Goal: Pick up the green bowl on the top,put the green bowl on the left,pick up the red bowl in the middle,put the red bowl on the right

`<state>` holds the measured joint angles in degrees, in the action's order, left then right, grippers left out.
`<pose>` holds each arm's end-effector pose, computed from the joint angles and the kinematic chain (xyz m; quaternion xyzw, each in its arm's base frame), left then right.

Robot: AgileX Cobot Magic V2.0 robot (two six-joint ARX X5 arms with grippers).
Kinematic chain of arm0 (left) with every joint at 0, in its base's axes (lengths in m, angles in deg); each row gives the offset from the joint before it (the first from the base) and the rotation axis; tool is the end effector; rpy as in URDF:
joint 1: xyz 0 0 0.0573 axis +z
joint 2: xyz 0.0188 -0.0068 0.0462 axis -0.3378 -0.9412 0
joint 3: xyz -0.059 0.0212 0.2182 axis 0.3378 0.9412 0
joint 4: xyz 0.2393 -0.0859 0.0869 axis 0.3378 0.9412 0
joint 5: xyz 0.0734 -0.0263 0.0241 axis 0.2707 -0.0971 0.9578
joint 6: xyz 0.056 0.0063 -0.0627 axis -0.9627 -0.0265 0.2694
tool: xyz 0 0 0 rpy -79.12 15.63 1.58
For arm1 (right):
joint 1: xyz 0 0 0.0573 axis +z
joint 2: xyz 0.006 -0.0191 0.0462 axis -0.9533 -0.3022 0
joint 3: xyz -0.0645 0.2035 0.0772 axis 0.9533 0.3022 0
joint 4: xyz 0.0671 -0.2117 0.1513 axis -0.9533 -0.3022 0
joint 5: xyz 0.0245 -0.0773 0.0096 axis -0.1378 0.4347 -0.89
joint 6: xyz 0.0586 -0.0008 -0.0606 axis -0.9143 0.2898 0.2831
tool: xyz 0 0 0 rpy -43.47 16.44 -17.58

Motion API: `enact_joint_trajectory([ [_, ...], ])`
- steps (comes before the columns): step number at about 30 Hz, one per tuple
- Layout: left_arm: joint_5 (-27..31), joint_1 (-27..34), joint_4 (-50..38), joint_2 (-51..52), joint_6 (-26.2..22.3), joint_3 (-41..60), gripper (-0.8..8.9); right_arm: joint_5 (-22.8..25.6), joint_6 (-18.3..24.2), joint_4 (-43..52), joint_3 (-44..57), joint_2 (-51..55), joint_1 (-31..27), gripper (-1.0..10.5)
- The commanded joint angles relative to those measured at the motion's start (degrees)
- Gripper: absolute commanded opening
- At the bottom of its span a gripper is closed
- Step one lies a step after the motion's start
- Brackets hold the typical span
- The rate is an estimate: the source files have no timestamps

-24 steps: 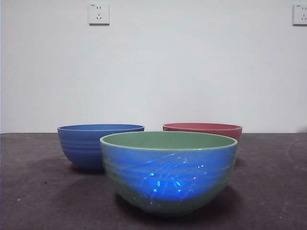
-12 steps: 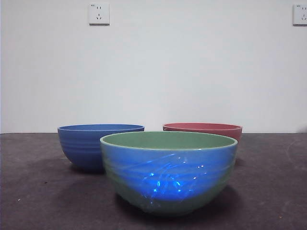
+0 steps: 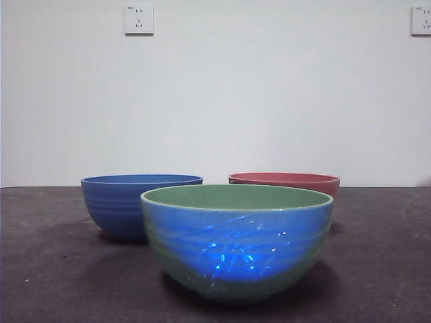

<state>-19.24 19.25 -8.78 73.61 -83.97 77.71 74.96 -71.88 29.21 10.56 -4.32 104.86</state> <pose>0.1884 -0.0001 0.1445 -0.0084 0.1047 0.0077 0.9944 0.1806 0.0814 0.2563 0.0043 0.1028 0.0732 0.9920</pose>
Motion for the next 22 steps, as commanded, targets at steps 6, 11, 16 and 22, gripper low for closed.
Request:
enact_joint_trajectory([
  [6, -0.04, 0.17, 0.09, 0.04, 0.33, 0.81, -0.03, -7.91, 2.54, 3.04, 10.45, 13.07, -11.30, 0.0],
  [11, -0.04, 0.17, 0.09, 0.04, 0.33, 0.81, -0.03, -22.58, 2.47, 6.78, 21.22, 19.04, -22.23, 0.0],
  [16, -0.02, 0.17, 0.09, 0.04, 0.33, 0.81, -0.03, -27.91, 2.54, 9.01, 27.54, 21.88, -26.47, 0.0],
  [22, -0.02, 0.17, 0.09, 0.04, 0.33, 0.81, -0.03, -27.80, 2.58, 9.75, 30.27, 24.11, -26.53, 0.0],
])
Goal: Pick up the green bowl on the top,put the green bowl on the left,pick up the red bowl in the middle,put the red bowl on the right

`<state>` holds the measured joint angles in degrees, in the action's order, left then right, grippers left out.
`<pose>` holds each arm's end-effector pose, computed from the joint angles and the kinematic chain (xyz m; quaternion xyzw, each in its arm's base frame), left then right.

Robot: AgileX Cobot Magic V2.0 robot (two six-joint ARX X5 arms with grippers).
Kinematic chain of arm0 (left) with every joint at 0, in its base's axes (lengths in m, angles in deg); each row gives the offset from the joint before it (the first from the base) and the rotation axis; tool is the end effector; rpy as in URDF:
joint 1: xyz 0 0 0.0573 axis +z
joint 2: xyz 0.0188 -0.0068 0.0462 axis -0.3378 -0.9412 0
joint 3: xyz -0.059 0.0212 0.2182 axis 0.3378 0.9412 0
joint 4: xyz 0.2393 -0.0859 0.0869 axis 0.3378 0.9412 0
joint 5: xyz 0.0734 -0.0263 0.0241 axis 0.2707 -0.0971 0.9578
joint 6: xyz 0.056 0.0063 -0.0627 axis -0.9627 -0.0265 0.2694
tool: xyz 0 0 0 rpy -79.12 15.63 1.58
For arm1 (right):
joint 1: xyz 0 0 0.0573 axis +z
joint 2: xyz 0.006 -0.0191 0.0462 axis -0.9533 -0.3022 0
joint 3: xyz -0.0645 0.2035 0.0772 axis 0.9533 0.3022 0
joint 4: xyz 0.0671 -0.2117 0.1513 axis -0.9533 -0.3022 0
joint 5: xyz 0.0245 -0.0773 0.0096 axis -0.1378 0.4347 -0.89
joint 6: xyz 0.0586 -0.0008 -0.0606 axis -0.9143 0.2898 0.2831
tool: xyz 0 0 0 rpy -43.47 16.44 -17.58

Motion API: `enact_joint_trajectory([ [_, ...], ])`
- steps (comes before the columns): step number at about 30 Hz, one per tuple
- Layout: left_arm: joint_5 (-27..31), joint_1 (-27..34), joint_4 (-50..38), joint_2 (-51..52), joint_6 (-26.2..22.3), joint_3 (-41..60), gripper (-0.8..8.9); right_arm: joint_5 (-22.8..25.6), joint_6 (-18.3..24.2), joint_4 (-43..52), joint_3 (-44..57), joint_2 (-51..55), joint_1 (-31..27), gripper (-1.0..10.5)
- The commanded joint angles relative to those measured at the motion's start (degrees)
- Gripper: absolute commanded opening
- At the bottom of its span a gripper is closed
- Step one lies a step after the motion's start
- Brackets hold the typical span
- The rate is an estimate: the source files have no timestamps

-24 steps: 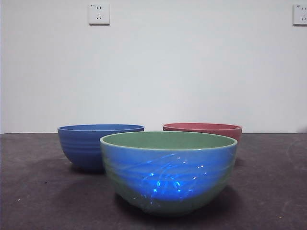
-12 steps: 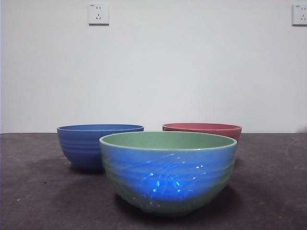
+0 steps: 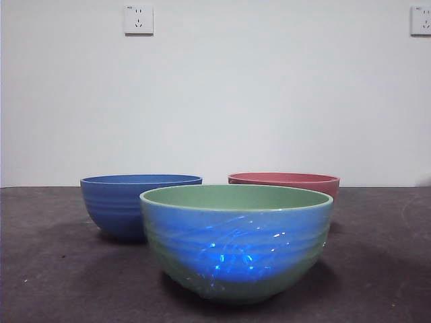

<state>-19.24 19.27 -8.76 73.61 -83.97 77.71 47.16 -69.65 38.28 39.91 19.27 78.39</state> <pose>0.1884 0.0000 0.1445 -0.0084 0.1049 0.0079 0.9944 0.1892 0.0253 0.1464 0.0361 0.0860 0.0875 0.9918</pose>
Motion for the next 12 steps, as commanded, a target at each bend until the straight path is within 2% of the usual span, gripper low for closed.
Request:
enact_joint_trajectory([
  [1, -0.02, 0.17, 0.07, 0.04, 0.33, 0.81, -0.03, 0.11, 0.24, 0.83, 0.92, 0.52, -0.07, 0.0],
  [12, -0.04, 0.17, 0.07, 0.04, 0.33, 0.81, -0.03, 0.31, 0.26, 0.72, 0.92, -0.26, -0.02, 0.0],
])
